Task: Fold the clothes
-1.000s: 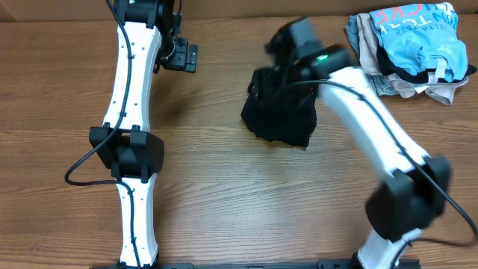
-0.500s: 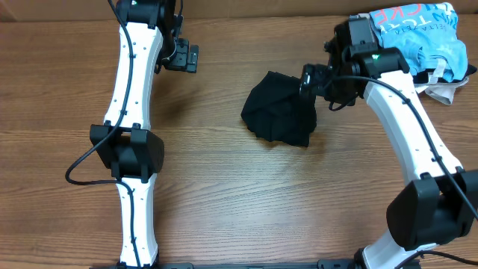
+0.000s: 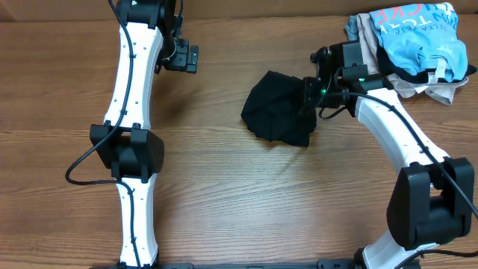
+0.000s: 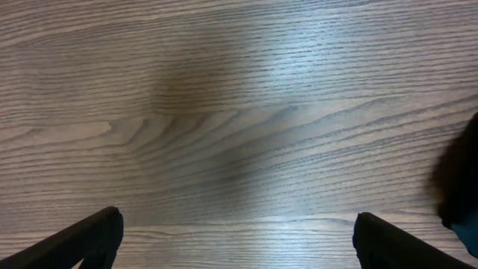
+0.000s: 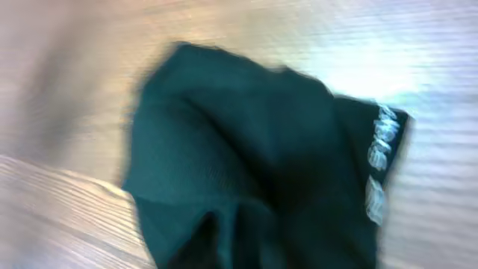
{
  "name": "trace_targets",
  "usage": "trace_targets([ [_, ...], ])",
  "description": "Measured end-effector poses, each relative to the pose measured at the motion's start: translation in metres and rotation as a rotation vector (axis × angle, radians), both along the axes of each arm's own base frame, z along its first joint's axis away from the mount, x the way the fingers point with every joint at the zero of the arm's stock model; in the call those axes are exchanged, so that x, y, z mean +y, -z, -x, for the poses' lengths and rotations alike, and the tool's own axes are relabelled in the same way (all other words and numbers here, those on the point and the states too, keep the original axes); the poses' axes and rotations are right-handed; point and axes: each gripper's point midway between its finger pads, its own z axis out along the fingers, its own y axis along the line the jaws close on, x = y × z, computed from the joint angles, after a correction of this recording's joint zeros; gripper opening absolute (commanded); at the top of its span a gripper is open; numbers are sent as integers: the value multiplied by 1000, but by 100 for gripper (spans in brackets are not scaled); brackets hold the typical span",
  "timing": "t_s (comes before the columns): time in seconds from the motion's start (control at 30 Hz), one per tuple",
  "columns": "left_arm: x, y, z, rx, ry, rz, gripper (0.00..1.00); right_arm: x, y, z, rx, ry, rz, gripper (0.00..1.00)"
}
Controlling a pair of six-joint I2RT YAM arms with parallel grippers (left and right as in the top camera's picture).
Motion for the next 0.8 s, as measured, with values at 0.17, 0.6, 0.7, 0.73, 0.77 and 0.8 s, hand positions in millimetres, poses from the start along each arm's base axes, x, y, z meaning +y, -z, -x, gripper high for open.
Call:
trace_targets([
  [0.17,0,0,0,0,0,0,100,23,-24,-19,-96,-21,-136,4],
  [0.6,0,0,-1,-5,0,1,100,119,-23,8,-110,-139,-144,92],
  [0.7,0,0,-1,-5,0,1,100,117,-13,11,-80,-125,-114,100],
  [0.73,0,0,-1,-5,0,1,100,113,-10,12,-64,-109,-107,100],
  [0.77,0,0,-1,-5,0,1,100,108,-7,13,-42,-92,-101,100],
  [0.8,0,0,-1,-5,0,1,100,103,-6,13,-27,-81,-99,100],
])
